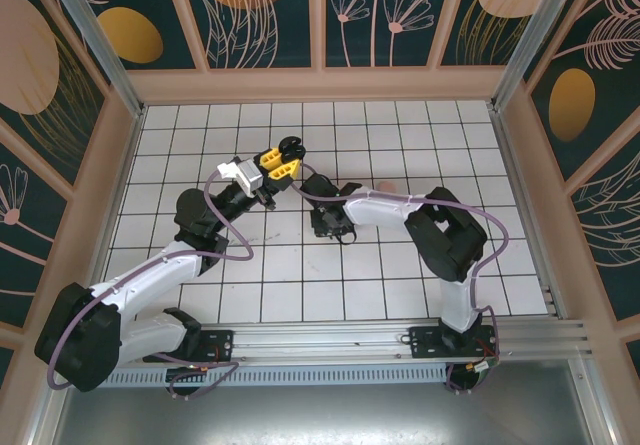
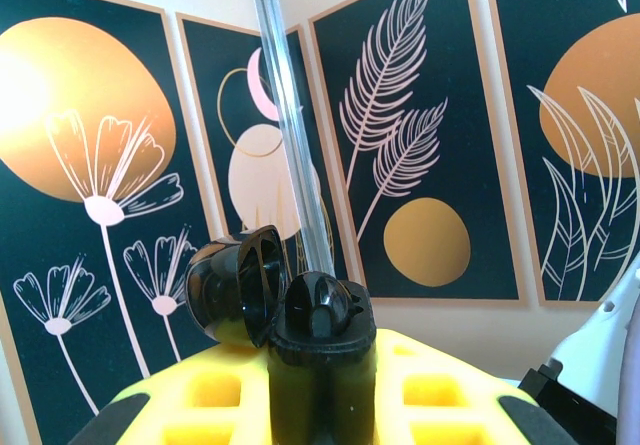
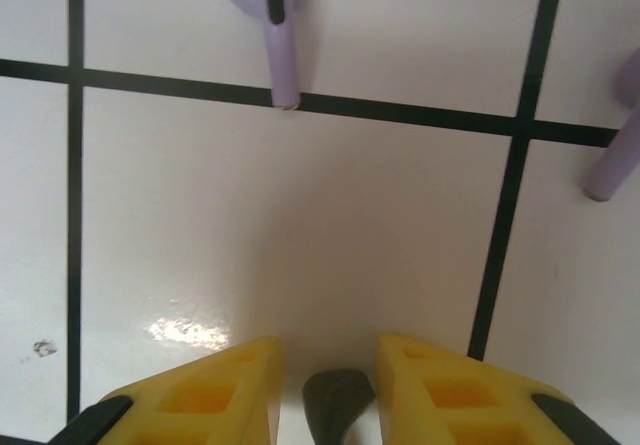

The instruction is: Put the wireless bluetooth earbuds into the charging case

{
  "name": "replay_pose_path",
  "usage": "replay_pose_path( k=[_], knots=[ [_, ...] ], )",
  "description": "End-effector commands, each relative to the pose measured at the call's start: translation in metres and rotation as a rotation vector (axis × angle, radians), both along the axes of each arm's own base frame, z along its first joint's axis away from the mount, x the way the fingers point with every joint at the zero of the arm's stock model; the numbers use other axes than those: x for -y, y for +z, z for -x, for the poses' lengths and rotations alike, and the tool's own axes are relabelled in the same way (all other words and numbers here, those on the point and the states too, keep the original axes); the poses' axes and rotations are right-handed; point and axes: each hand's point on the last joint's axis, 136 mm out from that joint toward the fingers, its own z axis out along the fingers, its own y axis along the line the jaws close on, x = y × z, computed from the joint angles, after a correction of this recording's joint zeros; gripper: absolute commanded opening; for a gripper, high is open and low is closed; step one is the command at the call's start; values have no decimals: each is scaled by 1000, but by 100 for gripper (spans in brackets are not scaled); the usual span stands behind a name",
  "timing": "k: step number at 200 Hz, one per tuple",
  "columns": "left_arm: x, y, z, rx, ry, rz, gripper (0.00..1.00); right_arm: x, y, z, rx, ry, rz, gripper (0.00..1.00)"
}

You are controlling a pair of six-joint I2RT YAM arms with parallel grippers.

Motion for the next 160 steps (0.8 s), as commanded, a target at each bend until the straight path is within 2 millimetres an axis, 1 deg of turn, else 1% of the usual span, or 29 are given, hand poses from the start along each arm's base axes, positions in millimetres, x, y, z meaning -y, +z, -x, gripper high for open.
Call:
replay_pose_path(
  k=[1, 70, 120, 142, 160],
  knots=[
    [-3, 13, 9, 52, 2, 30, 0, 3, -8, 6, -20, -10, 52, 30],
    [-3, 13, 8, 47, 0, 31, 0, 12, -9, 12, -18, -15, 72, 30],
    [-2, 13, 7, 39, -2, 34, 0, 14, -8, 13, -14, -20, 66, 23],
    [-2, 14, 7, 39, -4, 36, 0, 15, -2, 11, 1, -28, 52, 19],
    [-2, 15, 7, 39, -5, 38, 0, 15, 8, 8, 23, -40, 28, 17]
  ],
)
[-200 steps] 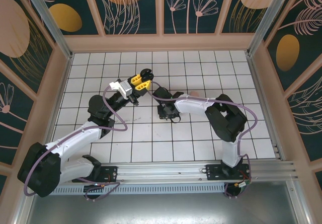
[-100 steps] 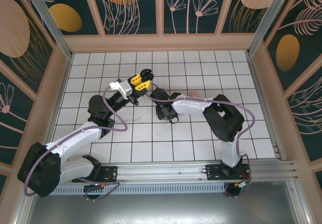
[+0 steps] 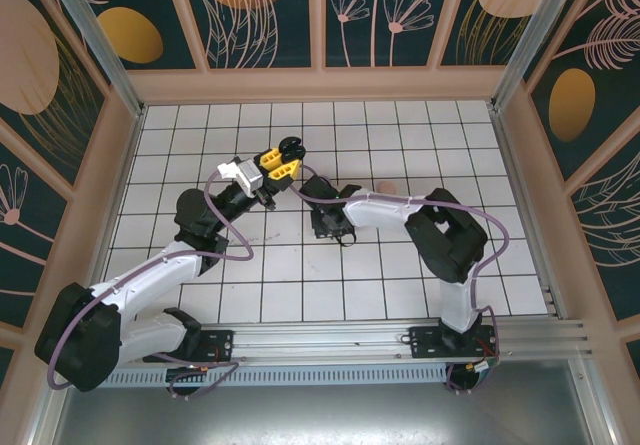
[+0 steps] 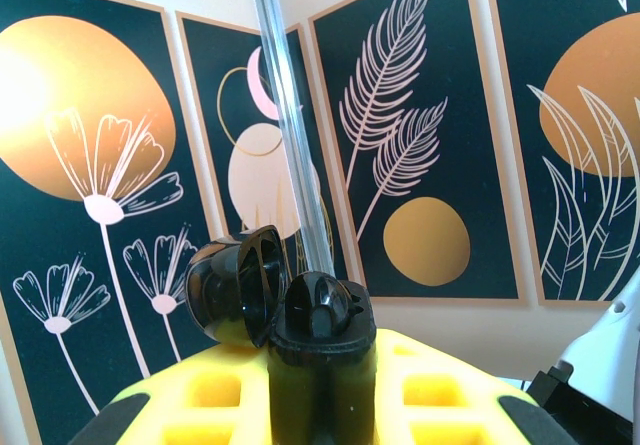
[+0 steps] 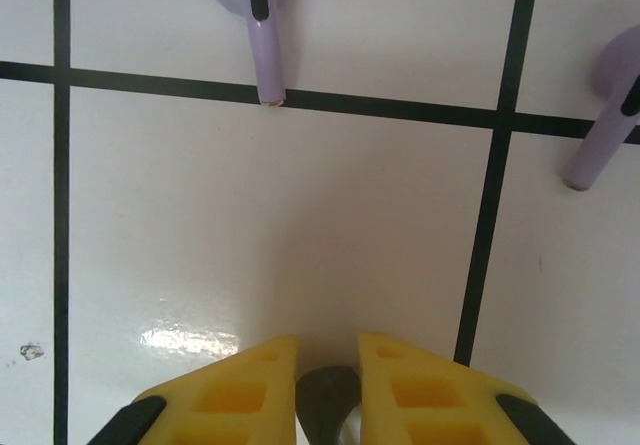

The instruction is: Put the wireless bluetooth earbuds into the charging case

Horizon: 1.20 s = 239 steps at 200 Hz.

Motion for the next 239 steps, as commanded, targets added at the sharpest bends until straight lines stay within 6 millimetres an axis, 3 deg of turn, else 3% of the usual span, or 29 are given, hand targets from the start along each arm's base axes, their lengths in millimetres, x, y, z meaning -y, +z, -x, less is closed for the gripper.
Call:
replay_pose_path(
  k=[1, 32, 74, 127, 170, 204, 239],
  knots=[
    [-2, 15, 7, 39, -4, 38, 0, 11, 10, 7, 1, -22, 9, 17],
    [-2, 18, 8, 44, -10, 37, 0, 11, 50, -3, 76, -48, -72, 17],
    [1, 20, 9, 53, -19, 22, 0, 17, 135, -20, 218, -84, -223, 17],
    [5, 11, 6, 47, -27, -4, 0, 32, 273, -36, 478, -80, -430, 16],
    [11, 1, 1, 36, -36, -31, 0, 31, 372, -31, 663, -9, -582, 17],
    [17, -1, -4, 14, -61, -32, 0, 19, 418, -19, 742, 72, -719, 17],
    [21, 4, -8, 1, -80, -8, 0, 4, 435, -5, 774, 140, -810, 17]
  ],
)
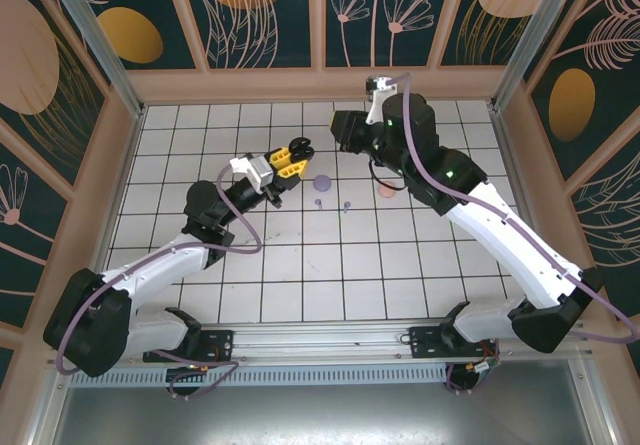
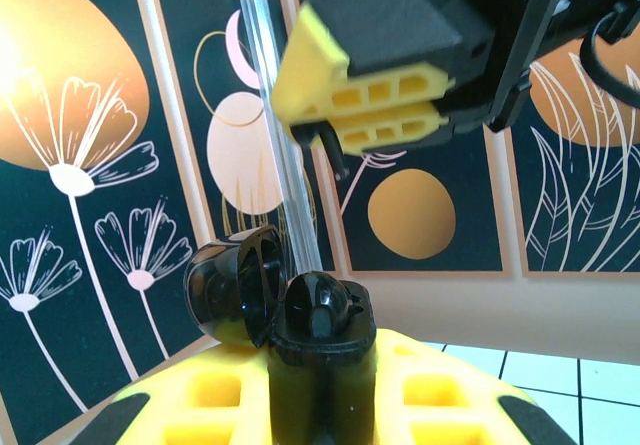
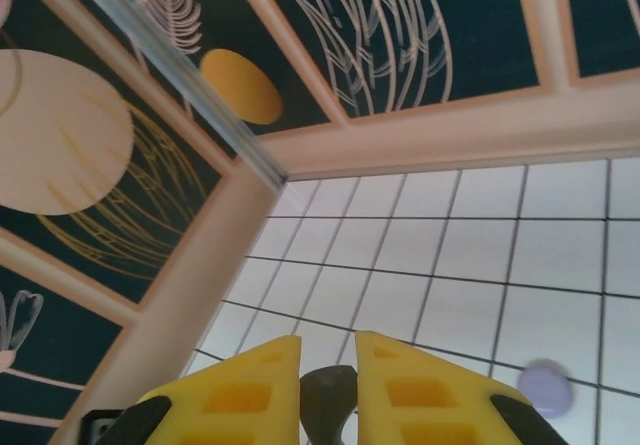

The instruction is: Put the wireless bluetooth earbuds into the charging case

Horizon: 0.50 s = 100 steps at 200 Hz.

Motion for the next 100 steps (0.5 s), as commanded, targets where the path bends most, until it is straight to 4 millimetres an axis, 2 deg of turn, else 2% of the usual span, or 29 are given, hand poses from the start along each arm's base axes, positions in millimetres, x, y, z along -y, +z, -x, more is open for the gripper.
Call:
replay_pose_path(
  k=[1, 40, 100],
  knots=[
    [5, 22, 6, 40, -44, 45, 0, -13, 32, 17, 98, 86, -74, 17],
    [6, 28, 4, 38, -53, 70, 0, -25, 34, 31, 138, 133, -99, 17],
    [7, 35, 4, 43, -67, 89, 0, -33, 16, 33, 126, 128, -92, 17]
  ],
)
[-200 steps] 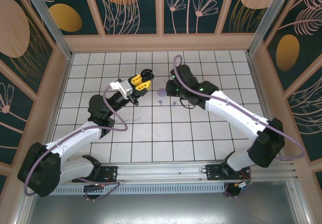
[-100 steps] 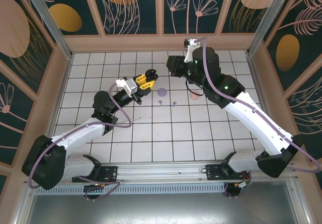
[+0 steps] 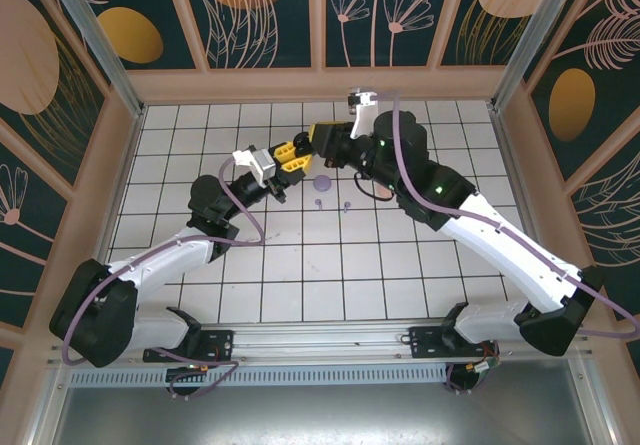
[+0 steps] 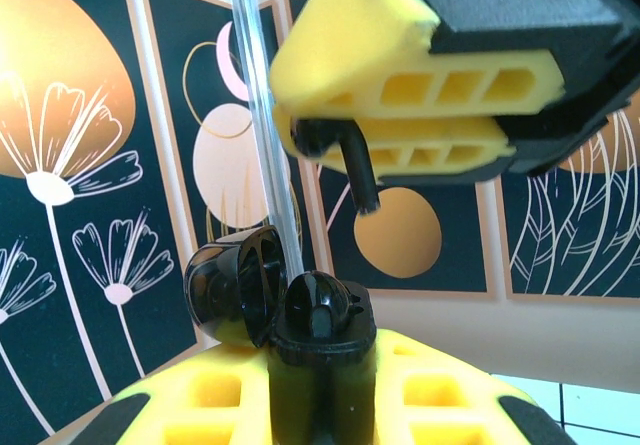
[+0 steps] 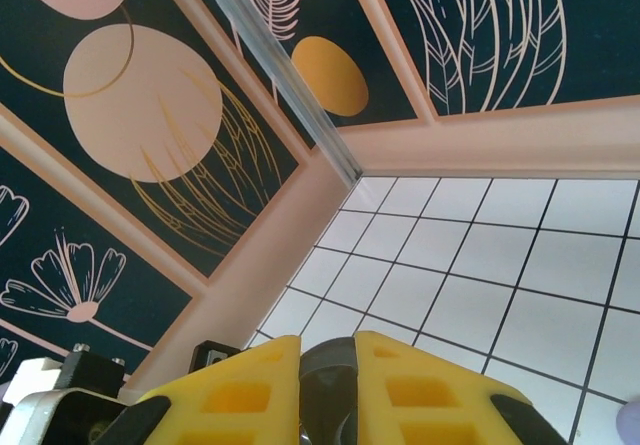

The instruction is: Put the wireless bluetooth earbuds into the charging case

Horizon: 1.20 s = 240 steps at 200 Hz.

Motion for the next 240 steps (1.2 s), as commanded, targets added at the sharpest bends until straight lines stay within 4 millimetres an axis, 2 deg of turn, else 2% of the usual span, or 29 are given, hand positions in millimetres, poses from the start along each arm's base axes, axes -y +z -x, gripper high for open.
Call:
replay_pose_path(
  k=[1, 91, 240],
  knots=[
    [0, 24, 8, 56, -27, 52, 0, 2, 15, 2, 54, -9, -40, 17],
    [-2, 27, 9, 56, -29, 59, 0, -10, 4, 5, 30, 16, -38, 17],
    [-3, 30, 17, 64, -49, 64, 0, -14, -18, -9, 9, -27, 4, 17]
  ],
)
